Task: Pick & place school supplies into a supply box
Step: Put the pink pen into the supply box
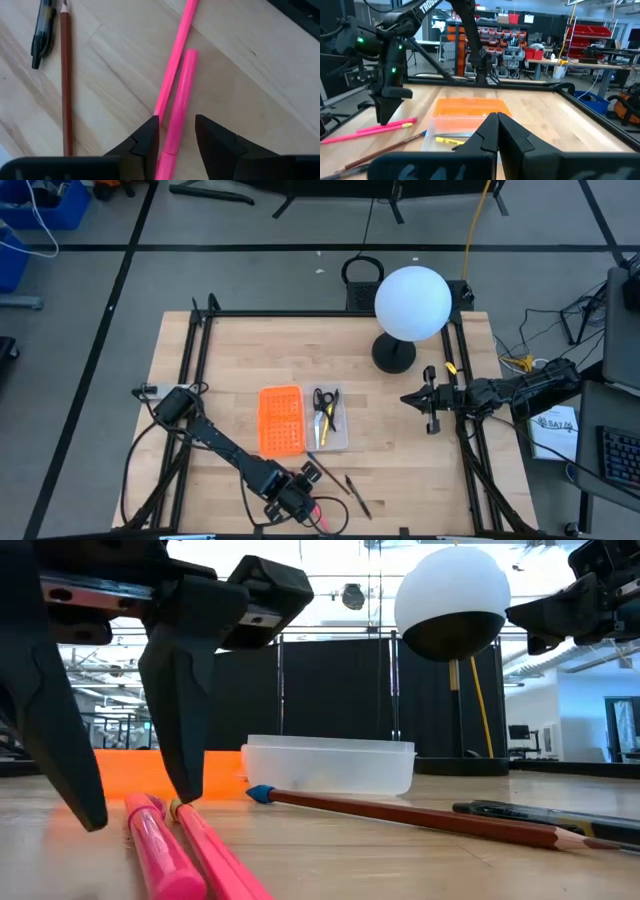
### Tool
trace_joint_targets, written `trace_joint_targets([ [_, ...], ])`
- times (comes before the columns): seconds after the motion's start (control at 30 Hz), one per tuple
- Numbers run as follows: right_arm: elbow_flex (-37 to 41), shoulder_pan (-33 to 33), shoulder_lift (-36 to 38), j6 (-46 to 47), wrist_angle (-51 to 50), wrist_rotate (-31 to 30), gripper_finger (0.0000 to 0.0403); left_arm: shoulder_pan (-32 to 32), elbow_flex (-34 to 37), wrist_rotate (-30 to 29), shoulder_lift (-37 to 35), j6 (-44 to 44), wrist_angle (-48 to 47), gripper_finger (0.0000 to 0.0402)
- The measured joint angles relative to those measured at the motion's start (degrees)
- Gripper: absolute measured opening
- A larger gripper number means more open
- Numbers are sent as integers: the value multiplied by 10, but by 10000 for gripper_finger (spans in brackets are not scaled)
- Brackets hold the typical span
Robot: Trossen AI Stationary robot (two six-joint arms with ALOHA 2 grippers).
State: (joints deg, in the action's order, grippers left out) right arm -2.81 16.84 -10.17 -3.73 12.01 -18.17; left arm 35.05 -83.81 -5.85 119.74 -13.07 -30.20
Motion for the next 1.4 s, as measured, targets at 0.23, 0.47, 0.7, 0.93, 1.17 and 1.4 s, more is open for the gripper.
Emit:
trace_joint_targets([
  [0.23, 0, 0, -1, 0, 0, 0, 0, -1, 1, 0, 2, 12, 4, 111],
  [0.47, 0, 0, -1, 5, -1, 0, 0, 0, 14, 3, 2, 18, 5, 106],
  [0.7, 0, 0, -1, 9, -3, 0, 0, 0, 41, 5, -2, 13, 39, 106],
  [0.93, 0, 0, -1, 13, -3, 1, 0, 9, 89, 28, 4, -19, 72, 92],
  [1.17, 0, 0, -3, 12, -9, 1, 0, 31, 92, 21, 9, -3, 81, 20],
  [1.4, 0, 0, -7, 16, -7, -1, 0, 44, 93, -6, 4, 10, 86, 21],
])
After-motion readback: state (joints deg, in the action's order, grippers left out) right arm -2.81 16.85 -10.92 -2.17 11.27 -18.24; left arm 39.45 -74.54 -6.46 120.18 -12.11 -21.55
